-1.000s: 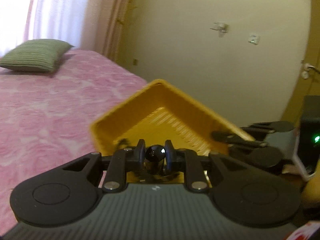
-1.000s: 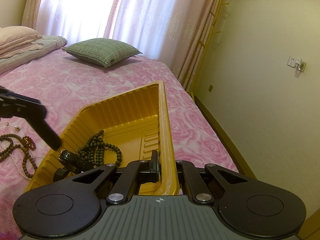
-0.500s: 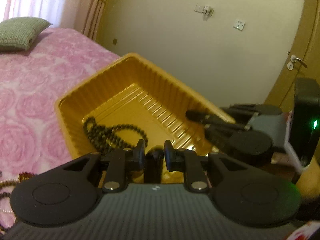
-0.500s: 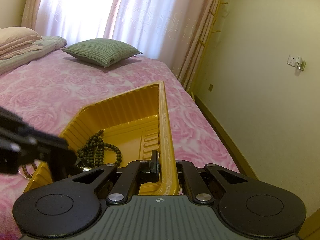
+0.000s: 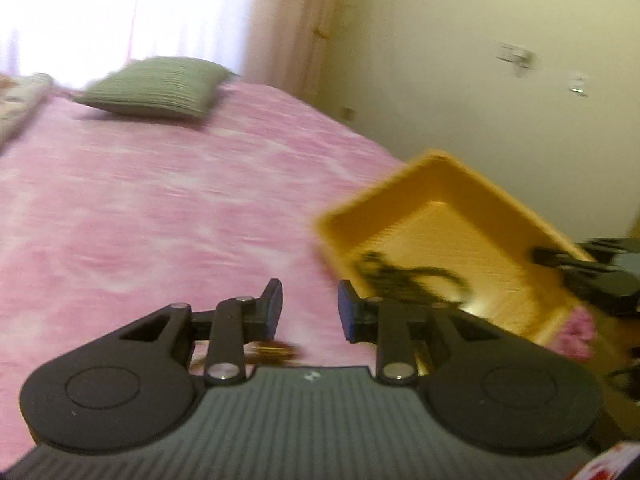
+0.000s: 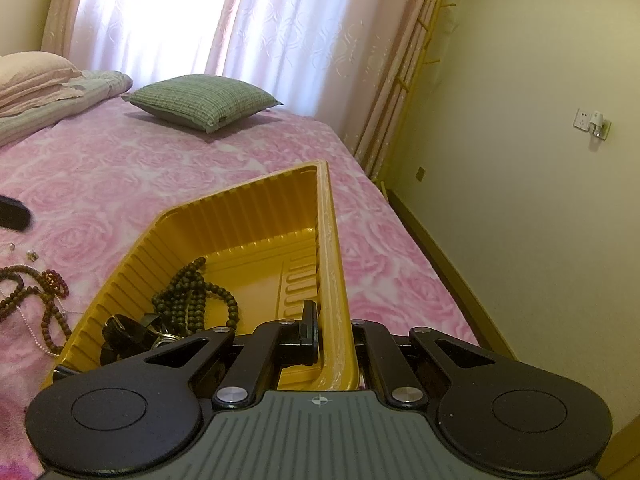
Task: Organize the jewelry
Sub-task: 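Move the left gripper to a pearl stud earring and grasp it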
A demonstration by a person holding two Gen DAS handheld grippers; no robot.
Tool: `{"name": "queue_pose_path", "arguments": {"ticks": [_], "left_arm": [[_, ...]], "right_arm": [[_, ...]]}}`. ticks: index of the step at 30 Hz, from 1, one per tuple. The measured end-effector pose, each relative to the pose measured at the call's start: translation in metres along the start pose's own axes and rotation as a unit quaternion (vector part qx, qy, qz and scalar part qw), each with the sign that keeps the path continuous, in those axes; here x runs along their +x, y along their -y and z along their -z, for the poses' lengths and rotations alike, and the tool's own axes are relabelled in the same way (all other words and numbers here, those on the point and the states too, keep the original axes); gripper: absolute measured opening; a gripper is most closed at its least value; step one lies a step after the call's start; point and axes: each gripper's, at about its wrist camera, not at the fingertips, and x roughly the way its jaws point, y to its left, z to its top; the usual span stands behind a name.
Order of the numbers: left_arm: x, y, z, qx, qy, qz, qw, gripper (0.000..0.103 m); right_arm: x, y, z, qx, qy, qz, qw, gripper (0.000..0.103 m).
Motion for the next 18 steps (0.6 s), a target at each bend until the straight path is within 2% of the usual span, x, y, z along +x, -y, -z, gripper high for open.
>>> {"name": "queue_pose_path", "arguments": {"ticks": [4,10,13,18], "left_arm": [[-0.014,-0.038,0.003,-0.01,0.013,-0.065,0.9978,0.029],[-0.023,-0.077,0.017,-0.007,0.013,-0.131,0.9912,0.033],[-0.019,-0.086,0.024,-0.003,0.006,-0.15,0.9887,0.039],[-0.004,-0.087,0.033,0.014,-0.015,-0.155,0.9876,0.04]], "right_arm": [[0.001,-0.001,0.0,-0.001,0.0,0.0,1.0,0.003],[0.001,0.0,0.001,-0.001,-0.002,0.001,1.0,0.003],[0.001,-0.001,0.0,-0.003,-0.001,0.002,1.0,0.003],[0.001,-0.001,0.001,-0.004,0.0,0.0,1.0,0.003]]}}
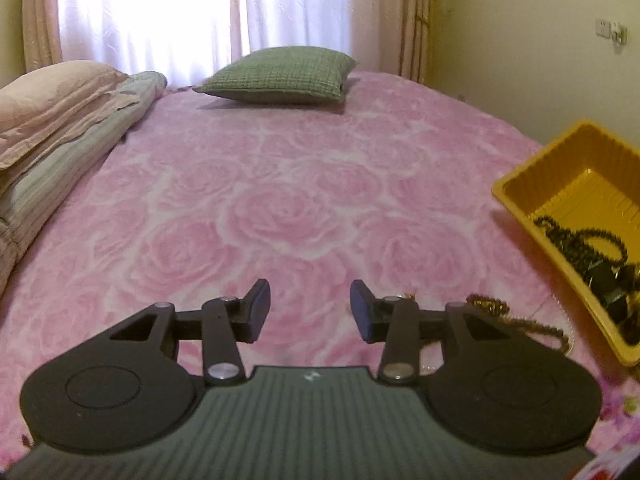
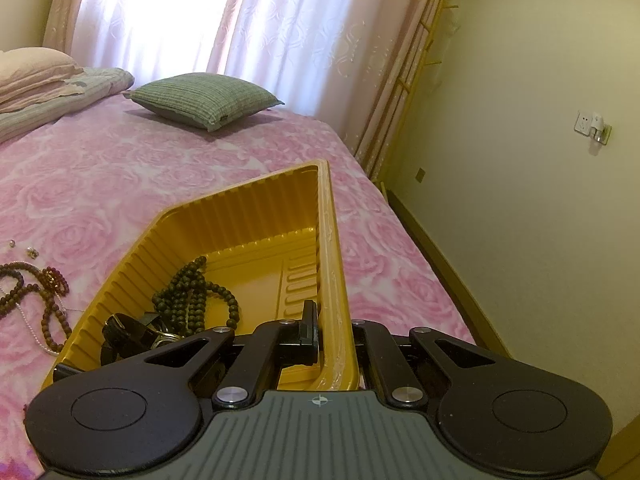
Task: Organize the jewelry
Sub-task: 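Move the left gripper to a pearl stud earring and grasp it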
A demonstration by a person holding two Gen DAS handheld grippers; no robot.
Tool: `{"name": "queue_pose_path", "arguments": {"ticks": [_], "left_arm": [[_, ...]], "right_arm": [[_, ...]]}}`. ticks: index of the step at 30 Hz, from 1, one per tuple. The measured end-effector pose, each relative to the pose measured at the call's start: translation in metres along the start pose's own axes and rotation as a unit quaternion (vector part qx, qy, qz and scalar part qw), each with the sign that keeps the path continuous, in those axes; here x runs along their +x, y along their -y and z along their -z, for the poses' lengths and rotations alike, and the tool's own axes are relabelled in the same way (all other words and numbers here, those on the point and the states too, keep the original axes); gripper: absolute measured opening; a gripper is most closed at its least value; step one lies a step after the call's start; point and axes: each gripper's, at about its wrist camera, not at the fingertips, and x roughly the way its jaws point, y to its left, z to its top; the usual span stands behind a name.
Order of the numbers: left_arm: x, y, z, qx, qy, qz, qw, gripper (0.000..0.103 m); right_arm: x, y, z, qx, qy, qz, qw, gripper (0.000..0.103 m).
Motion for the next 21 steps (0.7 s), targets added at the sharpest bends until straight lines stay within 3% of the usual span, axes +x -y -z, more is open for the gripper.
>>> {"name": "queue_pose_path", "arguments": {"ticks": [7,9,21], "left_arm": [[0.022,0.023,0.01,0.047,-0.003,0.004,0.9989,0.038],[0.027,0.026,0.012,0.058,-0.002,0.007,0.9983,0.033],[0.059,0.031,0.01,0.06,-0.03,0.015,0.9976,0.021]], "right_arm": [[0.0,0.0,0.001,-0.002,-0.002,0.001,1.0,0.003],[0.001,0.0,0.001,-0.002,-0.002,0.001,1.0,0.003],[0.003,0.001,0.002,-0.002,-0.005,0.002,1.0,0.003]]}}
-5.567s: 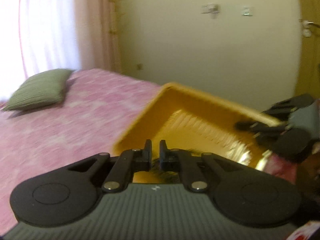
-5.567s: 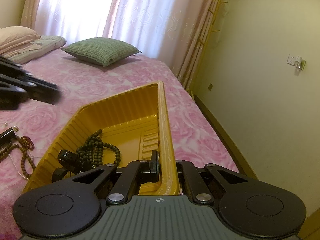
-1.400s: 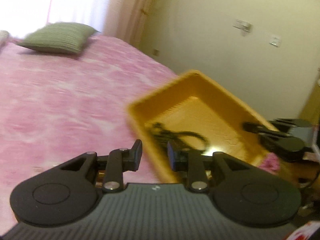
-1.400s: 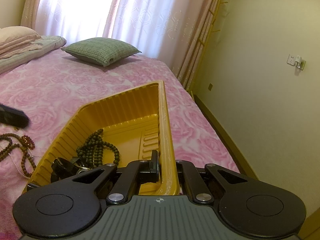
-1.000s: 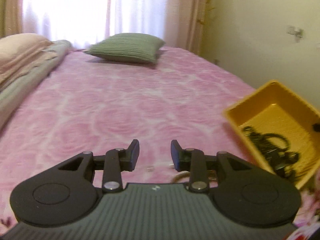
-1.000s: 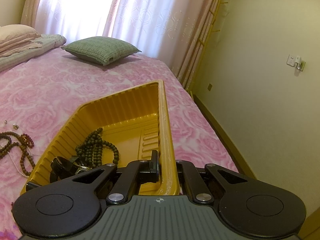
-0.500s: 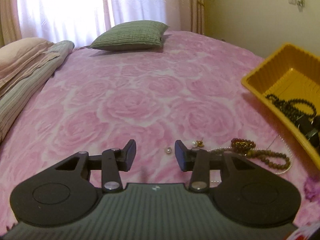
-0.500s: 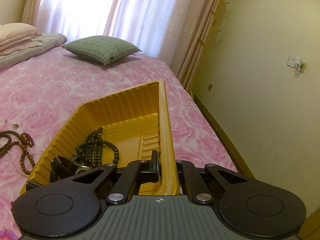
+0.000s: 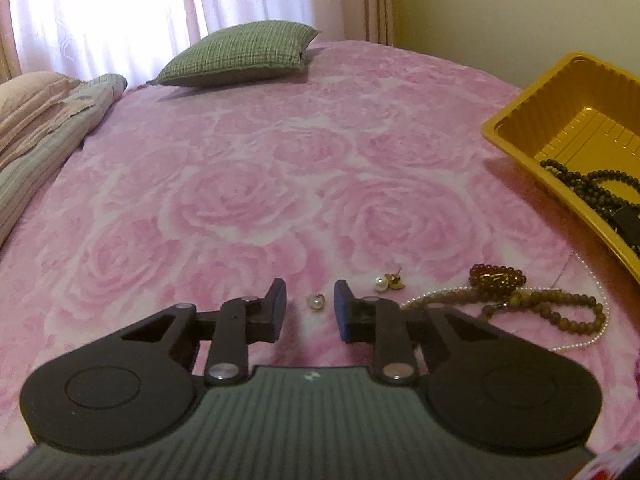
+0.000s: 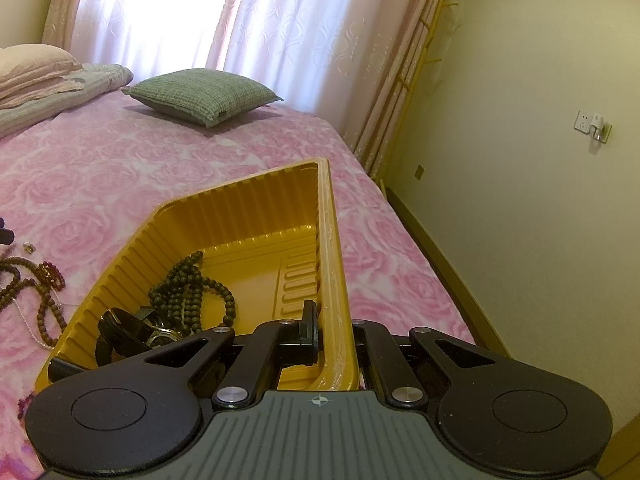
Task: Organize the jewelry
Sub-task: 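Move the left gripper to a pearl stud earring and grasp it, then carry the pearl earring into the tray and open the left gripper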
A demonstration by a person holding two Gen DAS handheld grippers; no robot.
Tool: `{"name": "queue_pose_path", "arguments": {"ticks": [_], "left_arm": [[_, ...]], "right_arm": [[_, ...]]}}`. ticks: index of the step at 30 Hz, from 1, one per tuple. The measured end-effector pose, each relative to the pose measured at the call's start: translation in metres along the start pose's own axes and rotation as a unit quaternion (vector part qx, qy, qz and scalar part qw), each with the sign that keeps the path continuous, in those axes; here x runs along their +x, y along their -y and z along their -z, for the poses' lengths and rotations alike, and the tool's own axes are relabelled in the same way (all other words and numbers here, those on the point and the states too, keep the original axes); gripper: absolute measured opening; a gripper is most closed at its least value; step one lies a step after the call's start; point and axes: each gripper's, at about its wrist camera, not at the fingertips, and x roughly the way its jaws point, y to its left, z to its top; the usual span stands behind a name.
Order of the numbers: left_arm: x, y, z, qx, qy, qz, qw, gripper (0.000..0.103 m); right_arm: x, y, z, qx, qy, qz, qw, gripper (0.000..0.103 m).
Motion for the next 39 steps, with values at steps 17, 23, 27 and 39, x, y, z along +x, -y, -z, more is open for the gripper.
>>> {"name": "queue_pose_path", "arguments": {"ticks": [17,23,27,39], "left_arm": [[-0.003,0.003,-0.004,-0.003,-0.008,0.013,0.9999,0.008],[-0.02,0.012,-0.015,-0.011,0.005,0.038,0.9992,0.008],[-0.033,0.024,-0.026,-0.011,0.016,0.066,0.9976,0.008],[-0.067,0.089,-0.06,0.019,0.045,0.189,0.9807,0.008]], "right_arm": [[0.003,0.0,0.001,0.0,-0.005,0.003,1.0,0.003],[0.003,0.0,0.001,-0.001,-0.005,0.003,1.0,0.003],[0.003,0.0,0.0,-0.001,-0.005,0.004,1.0,0.003],[0.003,-0.003,-0.002,-0.002,-0.003,0.002,1.0,0.003]]}}
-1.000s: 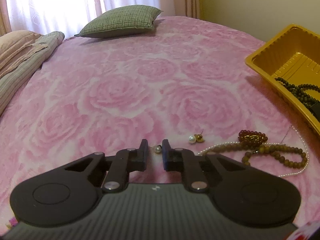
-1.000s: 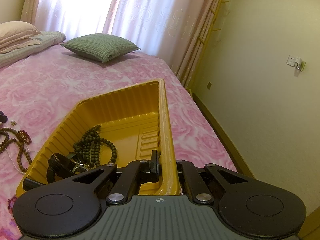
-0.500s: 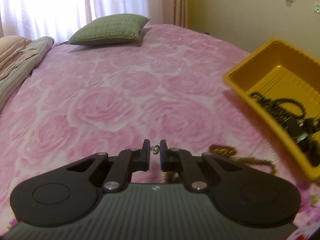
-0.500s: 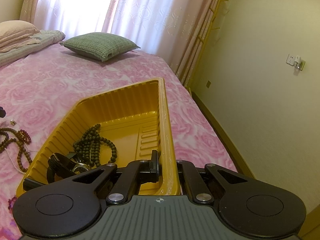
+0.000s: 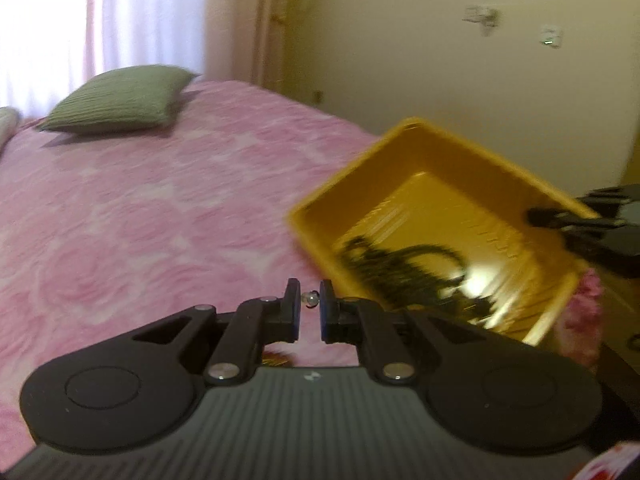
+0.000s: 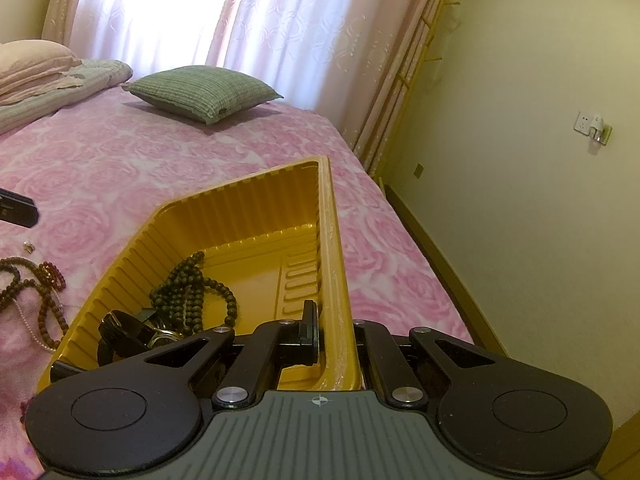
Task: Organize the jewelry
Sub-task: 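Carry the pearl earring into the tray and open the left gripper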
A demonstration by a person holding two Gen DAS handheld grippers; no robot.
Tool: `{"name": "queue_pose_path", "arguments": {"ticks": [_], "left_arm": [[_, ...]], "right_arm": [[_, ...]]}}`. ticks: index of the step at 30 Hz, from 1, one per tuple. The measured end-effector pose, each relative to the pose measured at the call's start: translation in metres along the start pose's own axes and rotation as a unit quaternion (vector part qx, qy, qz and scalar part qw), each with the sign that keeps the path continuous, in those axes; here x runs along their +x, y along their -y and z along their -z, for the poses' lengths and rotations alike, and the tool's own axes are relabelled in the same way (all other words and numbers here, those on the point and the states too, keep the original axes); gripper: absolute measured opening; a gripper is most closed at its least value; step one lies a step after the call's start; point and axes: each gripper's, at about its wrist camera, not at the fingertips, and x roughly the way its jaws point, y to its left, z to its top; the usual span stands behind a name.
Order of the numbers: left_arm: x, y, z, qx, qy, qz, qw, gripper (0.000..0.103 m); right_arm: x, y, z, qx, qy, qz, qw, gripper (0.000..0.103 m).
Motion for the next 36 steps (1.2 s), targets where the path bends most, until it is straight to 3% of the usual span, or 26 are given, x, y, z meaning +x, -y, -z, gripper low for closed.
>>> {"name": "queue_pose_path", "arguments": {"ticks": [8,17,18,19,21,29,36], "left_arm": [[0.017,0.047,-0.017,0.037,0.004,0.062,0.9974,0.008],[0.044,0.064,-0.023,0.052,-0.01,0.074,0.9959,0.009],[0.045,0.063,-0.024,0.051,-0.012,0.07,0.9961,0.011],[0.046,0.062,-0.024,0.05,-0.012,0.064,0.9966,0.022],[0.046,0.056,-0.025,0.044,-0.008,0.058,0.9973,0.028],[0.014,-0.002,-0.017,-0.018,0.015,-0.014,0.9996,0.028],[-0.014,-0.047,0.004,-0.039,0.019,-0.106,0.9934,0.028]], "right_arm": [[-0.002,0.002,0.0,0.0,0.001,0.0,1.0,0.003],[-0.004,0.004,0.002,0.0,0.002,-0.002,1.0,0.003],[-0.004,0.003,0.002,0.0,0.002,-0.002,1.0,0.003],[-0.004,0.003,0.001,0.0,0.002,-0.002,1.0,0.003],[-0.004,0.003,0.002,0.001,0.002,-0.002,1.0,0.003],[-0.004,0.003,0.001,0.005,0.0,-0.001,1.0,0.003],[-0.001,0.001,-0.003,0.007,-0.01,0.004,1.0,0.003]]}}
